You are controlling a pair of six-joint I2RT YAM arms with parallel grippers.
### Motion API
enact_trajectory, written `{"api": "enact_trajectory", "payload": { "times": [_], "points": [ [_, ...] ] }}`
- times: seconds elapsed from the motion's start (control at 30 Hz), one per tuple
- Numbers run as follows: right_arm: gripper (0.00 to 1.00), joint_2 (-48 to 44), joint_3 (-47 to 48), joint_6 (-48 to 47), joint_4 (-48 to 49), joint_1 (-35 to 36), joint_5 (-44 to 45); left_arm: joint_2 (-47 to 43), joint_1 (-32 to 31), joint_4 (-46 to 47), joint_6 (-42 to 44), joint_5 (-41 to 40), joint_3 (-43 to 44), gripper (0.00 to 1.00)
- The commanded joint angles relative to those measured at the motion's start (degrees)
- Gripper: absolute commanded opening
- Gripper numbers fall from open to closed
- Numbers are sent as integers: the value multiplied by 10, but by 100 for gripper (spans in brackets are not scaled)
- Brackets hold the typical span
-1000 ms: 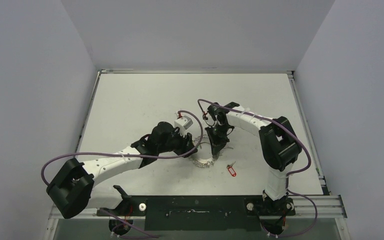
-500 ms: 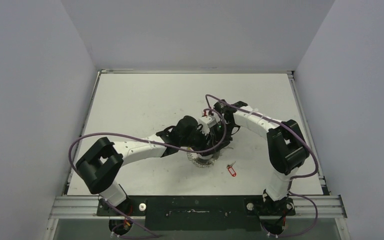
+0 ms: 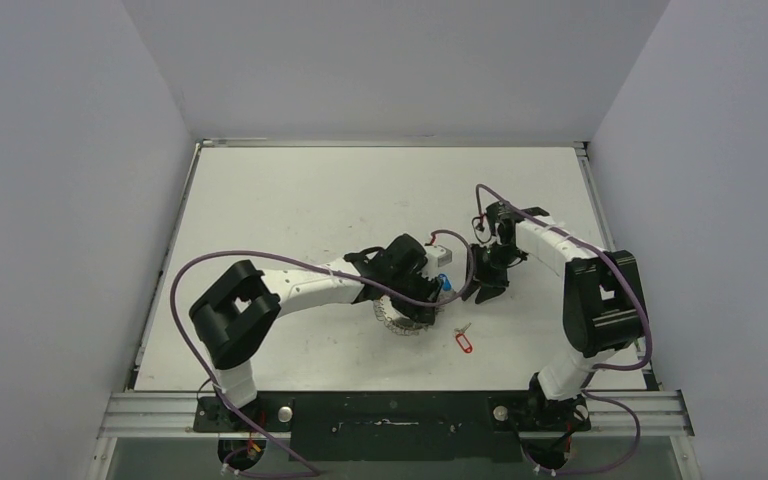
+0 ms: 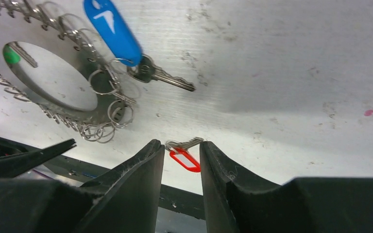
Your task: Put the keys on the keyring
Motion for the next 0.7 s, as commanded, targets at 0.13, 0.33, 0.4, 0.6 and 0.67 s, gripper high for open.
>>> {"api": "enact_trajectory", "payload": {
  "times": [0.13, 0.33, 0.4, 0.6, 0.67],
  "points": [
    [35, -25, -8, 2, 3, -15, 3, 33, -2, -27, -3, 7, 39, 42],
    [35, -26, -11, 0, 6, -15, -7, 49, -2, -20, 6, 12, 49, 40],
    [35, -28, -14, -2, 5, -15, -8, 53, -2, -19, 11, 11, 54, 40],
    [35, -29, -19, -7, 4, -14, -14, 77, -2, -27, 24, 18, 79, 38],
    [35, -29, -19, -8, 5, -15, -14, 85, -3, -33, 25, 24, 84, 35]
  ]
}}
